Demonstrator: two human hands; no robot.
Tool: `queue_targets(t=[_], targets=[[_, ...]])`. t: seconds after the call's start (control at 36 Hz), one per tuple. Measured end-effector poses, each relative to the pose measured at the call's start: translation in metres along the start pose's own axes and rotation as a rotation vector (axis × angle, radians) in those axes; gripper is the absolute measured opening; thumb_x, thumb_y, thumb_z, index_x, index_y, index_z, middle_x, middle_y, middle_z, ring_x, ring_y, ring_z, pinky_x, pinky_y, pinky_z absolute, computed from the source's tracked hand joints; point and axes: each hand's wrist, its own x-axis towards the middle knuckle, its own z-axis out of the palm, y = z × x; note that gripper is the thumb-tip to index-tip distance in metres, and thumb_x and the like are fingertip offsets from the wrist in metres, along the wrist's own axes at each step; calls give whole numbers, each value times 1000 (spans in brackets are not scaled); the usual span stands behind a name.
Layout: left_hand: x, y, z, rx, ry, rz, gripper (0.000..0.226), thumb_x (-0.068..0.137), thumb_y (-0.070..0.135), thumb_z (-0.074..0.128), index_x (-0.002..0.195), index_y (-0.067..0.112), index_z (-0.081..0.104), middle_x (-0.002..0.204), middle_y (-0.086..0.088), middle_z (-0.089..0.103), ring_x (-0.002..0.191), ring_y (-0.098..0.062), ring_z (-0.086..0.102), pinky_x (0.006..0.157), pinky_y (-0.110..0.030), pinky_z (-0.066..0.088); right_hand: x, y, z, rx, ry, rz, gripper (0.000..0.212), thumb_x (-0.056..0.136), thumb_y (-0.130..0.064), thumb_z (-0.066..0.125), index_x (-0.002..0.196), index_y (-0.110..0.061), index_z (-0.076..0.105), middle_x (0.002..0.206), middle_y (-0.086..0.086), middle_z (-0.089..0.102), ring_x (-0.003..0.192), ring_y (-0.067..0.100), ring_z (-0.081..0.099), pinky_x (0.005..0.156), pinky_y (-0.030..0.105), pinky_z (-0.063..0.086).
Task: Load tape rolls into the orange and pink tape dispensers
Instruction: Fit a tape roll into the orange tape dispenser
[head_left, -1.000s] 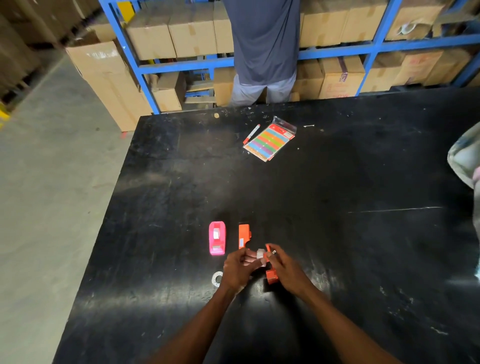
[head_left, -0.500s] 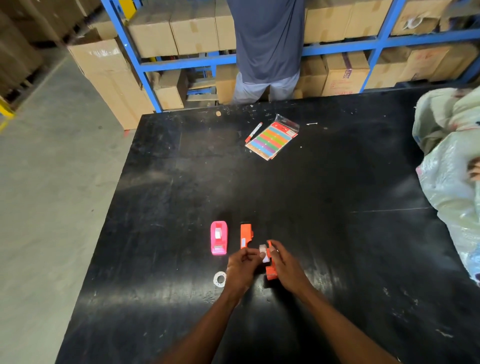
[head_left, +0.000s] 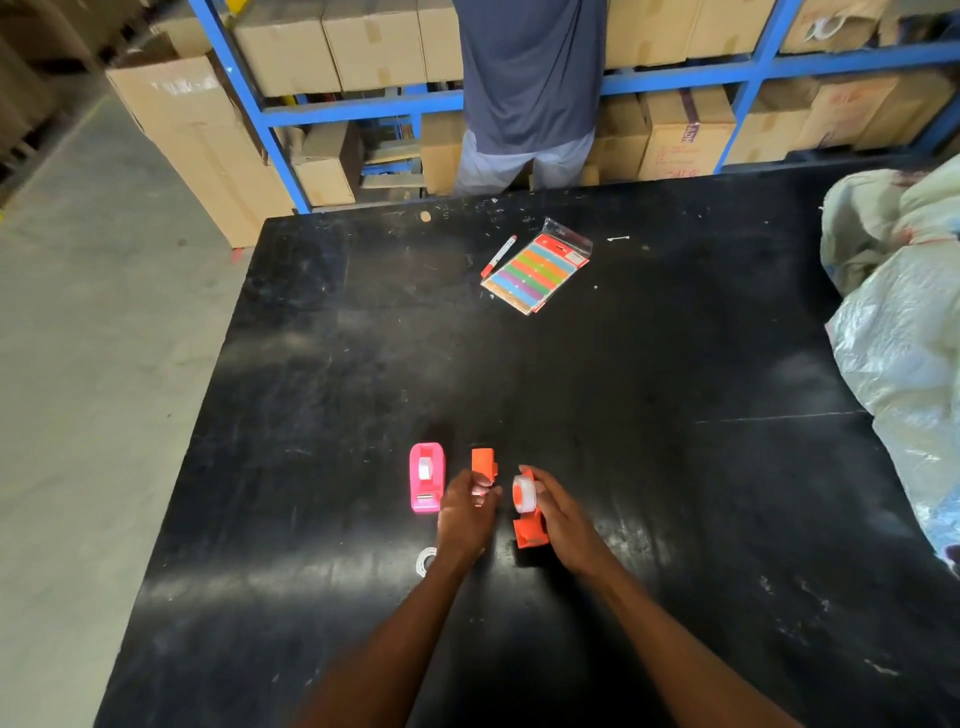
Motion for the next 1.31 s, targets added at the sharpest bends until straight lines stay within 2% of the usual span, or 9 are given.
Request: queue_targets(t=[0.19, 0.31, 0.47, 0.67, 0.78, 0.92, 1.03, 1.17, 1.31], targets=[[39, 11, 19, 260, -7, -15, 44, 95, 27, 60, 131, 6, 48, 133, -19, 50, 117, -40, 56, 99, -48, 49, 6, -4, -7, 22, 8, -4, 30, 106, -31, 38, 132, -41, 50, 135, -15, 56, 121, -9, 51, 105, 18, 39], [51, 16, 32, 425, -14, 14, 45, 95, 29, 60, 132, 7, 47, 136, -19, 45, 122, -39, 49, 102, -51, 46, 8, -8, -15, 4, 23, 3, 33, 106, -33, 39, 136, -35, 52, 131, -18, 57, 114, -19, 50, 92, 1, 37], [59, 13, 42, 540, -15, -4, 40, 95, 14, 55, 134, 12, 44, 135, -20, 45, 121, -39, 51, 97, -48, 50, 14, -9, -24, -23, 20, 25, 35, 105, -39, 38, 137, -36, 51, 129, -19, 58, 110, -18, 52, 86, 1, 38], [58, 18, 35, -217, -135, -146, 26, 87, 20, 74, 103, 13, 55, 102, -14, 68, 95, -32, 68, 68, -31, 58, 25, -8, -29, -30, 63, 43, 30, 105, -40, 38, 133, -40, 49, 124, -19, 59, 103, -20, 55, 89, 9, 42], [37, 32, 17, -649, -290, -214, 26, 88, 16, 74, 108, 12, 57, 96, -7, 78, 94, -28, 74, 83, -41, 61, 30, -12, -32, -57, 111, 34, 35, 106, -36, 38, 138, -30, 49, 126, -13, 58, 101, -15, 55, 83, 1, 40], [22, 37, 1, -728, -381, -206, 36, 87, 22, 76, 117, 11, 59, 109, -18, 76, 100, -30, 74, 92, -44, 59, 30, -13, -27, -87, 72, 23, 38, 105, -41, 36, 141, -32, 47, 131, -8, 59, 115, 7, 58, 98, 25, 45], [16, 36, -9, -726, -369, -195, 36, 86, 22, 77, 117, 11, 62, 110, -15, 75, 99, -27, 75, 85, -39, 60, 25, -17, -21, -98, 79, 0, 38, 106, -38, 36, 141, -28, 48, 131, -6, 60, 115, 9, 59, 92, 16, 42], [5, 36, -18, -693, -397, -191, 39, 84, 29, 78, 117, 14, 64, 111, -13, 76, 102, -27, 74, 93, -42, 58, 21, -15, -16, -115, 72, -12, 39, 105, -45, 34, 140, -36, 46, 134, -5, 61, 118, 12, 60, 106, 38, 46], [-7, 40, -29, -702, -391, -171, 40, 87, 29, 76, 121, 14, 63, 111, -12, 77, 104, -27, 74, 96, -43, 58, 16, -20, -12, -114, 60, -35, 39, 104, -46, 34, 141, -38, 46, 134, -7, 59, 119, 10, 59, 107, 41, 46]])
